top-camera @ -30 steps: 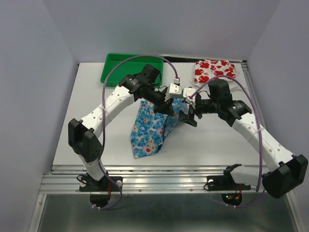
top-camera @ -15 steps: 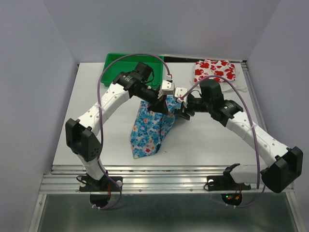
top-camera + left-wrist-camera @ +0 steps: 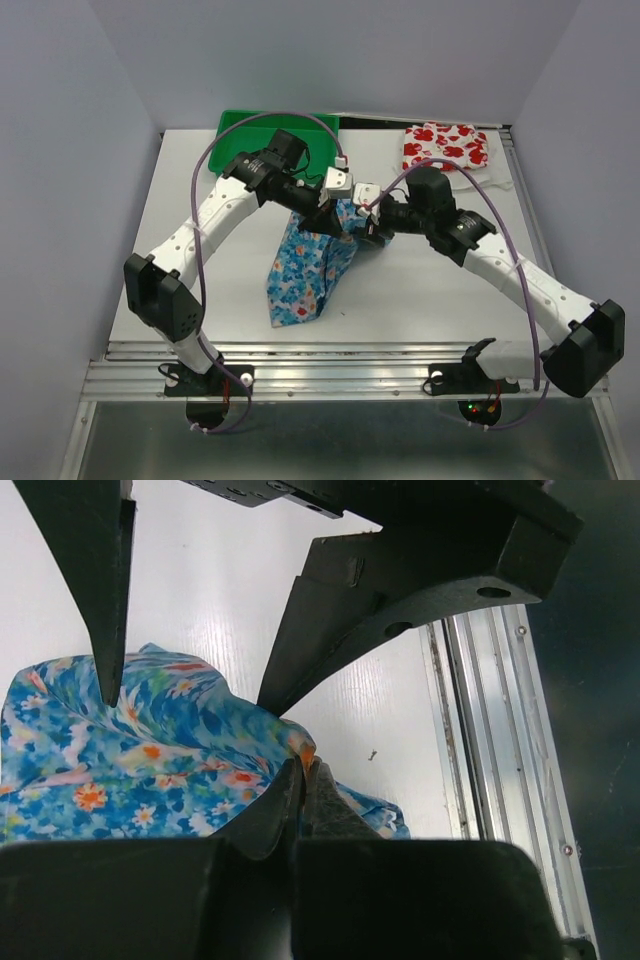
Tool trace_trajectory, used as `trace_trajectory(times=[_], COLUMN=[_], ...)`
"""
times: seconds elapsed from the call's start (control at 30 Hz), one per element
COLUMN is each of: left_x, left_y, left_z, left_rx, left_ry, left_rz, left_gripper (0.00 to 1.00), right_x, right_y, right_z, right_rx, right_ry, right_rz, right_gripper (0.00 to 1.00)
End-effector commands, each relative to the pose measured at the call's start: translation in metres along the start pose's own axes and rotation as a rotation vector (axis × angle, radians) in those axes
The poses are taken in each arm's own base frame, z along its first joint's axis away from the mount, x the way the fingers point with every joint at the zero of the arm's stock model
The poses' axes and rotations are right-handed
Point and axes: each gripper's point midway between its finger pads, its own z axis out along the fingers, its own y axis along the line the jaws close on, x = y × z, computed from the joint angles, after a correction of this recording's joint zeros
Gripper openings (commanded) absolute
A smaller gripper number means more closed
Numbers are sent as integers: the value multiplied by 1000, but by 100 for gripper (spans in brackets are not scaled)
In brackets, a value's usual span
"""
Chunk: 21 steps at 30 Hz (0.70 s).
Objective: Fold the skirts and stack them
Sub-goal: Flatten the skirt out
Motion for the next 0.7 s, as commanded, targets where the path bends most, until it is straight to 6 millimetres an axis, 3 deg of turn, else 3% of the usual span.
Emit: trace_trajectory(times=[0.0,0.17,0.27,0.3,0.67], left_x=[-15,-14,-17,-17,-16], left_y=[-13,-18,-22,-23,-24], left_z=[29,28,28,27,28], left_rx=[24,39,61,68,99], left_ry=[-17,-22,-32,-34,-23], left_rz=[114,113,112,106,81], left_gripper=[0,0,0,0,0], right_x=[-25,-23,-19,-29,-28], right_y=[25,11,22,21,32], right_z=[17,-16,-33,-43,-47], right_rx=[-31,75,96,126,128], right_ry=[-84,-120,-141,-184,-232], right_rz=[-102,-134,-227,-273,-475], right_gripper=[66,69,72,72,73])
